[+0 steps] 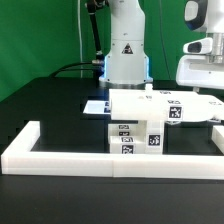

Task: Assemble chair

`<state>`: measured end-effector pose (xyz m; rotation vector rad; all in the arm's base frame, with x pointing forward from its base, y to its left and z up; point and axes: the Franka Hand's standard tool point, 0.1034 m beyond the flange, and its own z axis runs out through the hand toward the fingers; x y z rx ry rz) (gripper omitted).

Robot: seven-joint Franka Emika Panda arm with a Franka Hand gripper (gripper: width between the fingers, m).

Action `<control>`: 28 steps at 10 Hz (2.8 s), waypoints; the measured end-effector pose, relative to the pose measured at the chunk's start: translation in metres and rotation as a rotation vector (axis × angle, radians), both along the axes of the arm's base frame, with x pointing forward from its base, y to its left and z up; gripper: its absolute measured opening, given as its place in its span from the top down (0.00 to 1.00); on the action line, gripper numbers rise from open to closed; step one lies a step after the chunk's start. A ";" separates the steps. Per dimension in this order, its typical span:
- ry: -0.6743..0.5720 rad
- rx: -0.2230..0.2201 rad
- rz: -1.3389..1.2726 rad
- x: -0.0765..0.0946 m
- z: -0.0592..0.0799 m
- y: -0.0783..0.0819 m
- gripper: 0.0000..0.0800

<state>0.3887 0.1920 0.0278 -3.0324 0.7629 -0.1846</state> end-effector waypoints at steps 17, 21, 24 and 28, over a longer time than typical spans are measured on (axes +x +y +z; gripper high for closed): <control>0.057 -0.028 0.044 -0.007 -0.008 -0.004 0.64; 0.053 0.015 0.055 0.018 0.040 -0.052 0.64; 0.056 0.037 0.033 0.030 0.057 -0.072 0.64; 0.058 0.028 0.079 0.030 0.056 -0.076 0.64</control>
Offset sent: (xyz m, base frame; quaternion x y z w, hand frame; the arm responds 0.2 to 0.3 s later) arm 0.0025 0.0029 -0.0133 -0.0049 0.0138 -0.0163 0.9998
